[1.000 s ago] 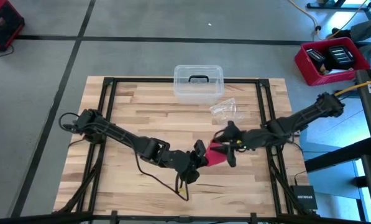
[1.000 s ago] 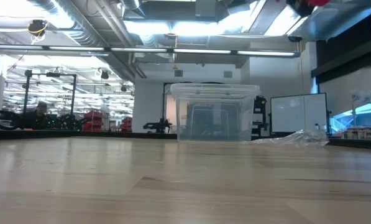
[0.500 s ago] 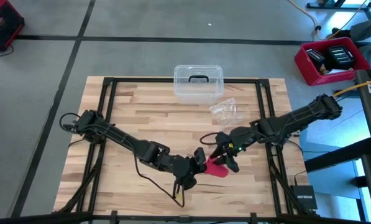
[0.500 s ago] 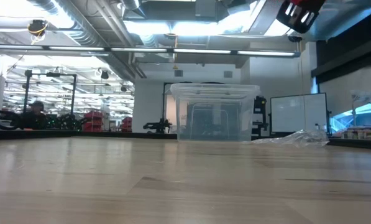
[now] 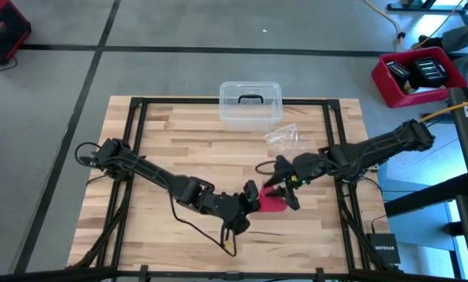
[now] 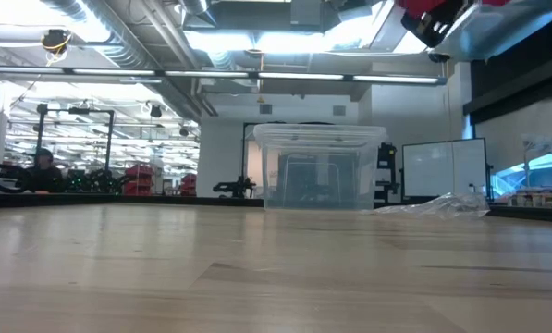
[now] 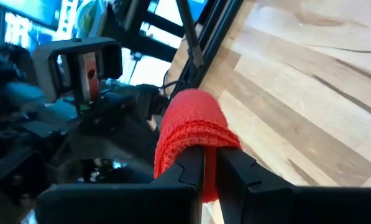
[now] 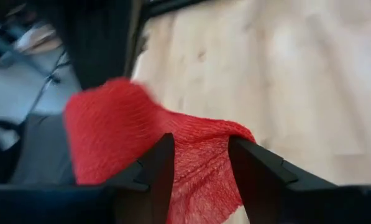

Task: Roll bandage
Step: Roll the red bandage

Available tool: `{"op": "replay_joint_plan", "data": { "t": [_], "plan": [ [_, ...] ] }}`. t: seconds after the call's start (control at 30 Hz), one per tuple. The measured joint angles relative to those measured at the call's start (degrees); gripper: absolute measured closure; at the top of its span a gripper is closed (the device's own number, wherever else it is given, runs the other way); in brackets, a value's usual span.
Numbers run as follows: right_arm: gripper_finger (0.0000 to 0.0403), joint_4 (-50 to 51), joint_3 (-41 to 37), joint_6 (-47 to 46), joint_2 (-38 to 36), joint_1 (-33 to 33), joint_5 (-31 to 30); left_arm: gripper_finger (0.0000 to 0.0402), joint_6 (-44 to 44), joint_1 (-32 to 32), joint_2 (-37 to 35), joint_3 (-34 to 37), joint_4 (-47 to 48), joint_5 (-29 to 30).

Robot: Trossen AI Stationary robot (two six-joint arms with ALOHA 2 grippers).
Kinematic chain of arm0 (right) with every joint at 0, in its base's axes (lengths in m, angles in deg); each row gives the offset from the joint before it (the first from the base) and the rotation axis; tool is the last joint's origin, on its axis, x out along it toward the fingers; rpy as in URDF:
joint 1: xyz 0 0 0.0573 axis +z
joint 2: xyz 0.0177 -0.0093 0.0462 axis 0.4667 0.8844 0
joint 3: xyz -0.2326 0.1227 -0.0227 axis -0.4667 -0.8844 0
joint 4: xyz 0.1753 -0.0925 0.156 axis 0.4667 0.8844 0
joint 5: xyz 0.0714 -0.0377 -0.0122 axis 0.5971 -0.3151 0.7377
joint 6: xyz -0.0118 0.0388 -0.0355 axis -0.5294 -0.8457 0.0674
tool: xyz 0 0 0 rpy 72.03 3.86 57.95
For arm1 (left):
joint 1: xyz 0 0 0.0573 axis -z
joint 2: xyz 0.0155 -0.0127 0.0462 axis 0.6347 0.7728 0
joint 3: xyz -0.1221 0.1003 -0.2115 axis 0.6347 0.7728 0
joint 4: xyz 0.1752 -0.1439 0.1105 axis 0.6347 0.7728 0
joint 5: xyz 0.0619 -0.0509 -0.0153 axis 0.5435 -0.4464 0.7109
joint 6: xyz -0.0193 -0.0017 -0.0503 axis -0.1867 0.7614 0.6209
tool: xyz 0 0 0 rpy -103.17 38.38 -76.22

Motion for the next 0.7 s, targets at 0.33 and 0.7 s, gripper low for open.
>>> {"op": "replay_joint_plan", "data": {
  "t": [0.33, 0.7],
  "plan": [
    [0.0244, 0.10, 0.00, 0.03, -1.22, -2.26, -7.13, 0.0384, 6.02, -0.32, 0.00, -0.04, 0.00, 3.53],
    [0.0244, 10.45, 7.98, 1.78, -3.10, -2.31, -4.15, 0.0384, 7.37, -0.23, -0.02, -0.09, 0.96, 3.28]
  ]
}}
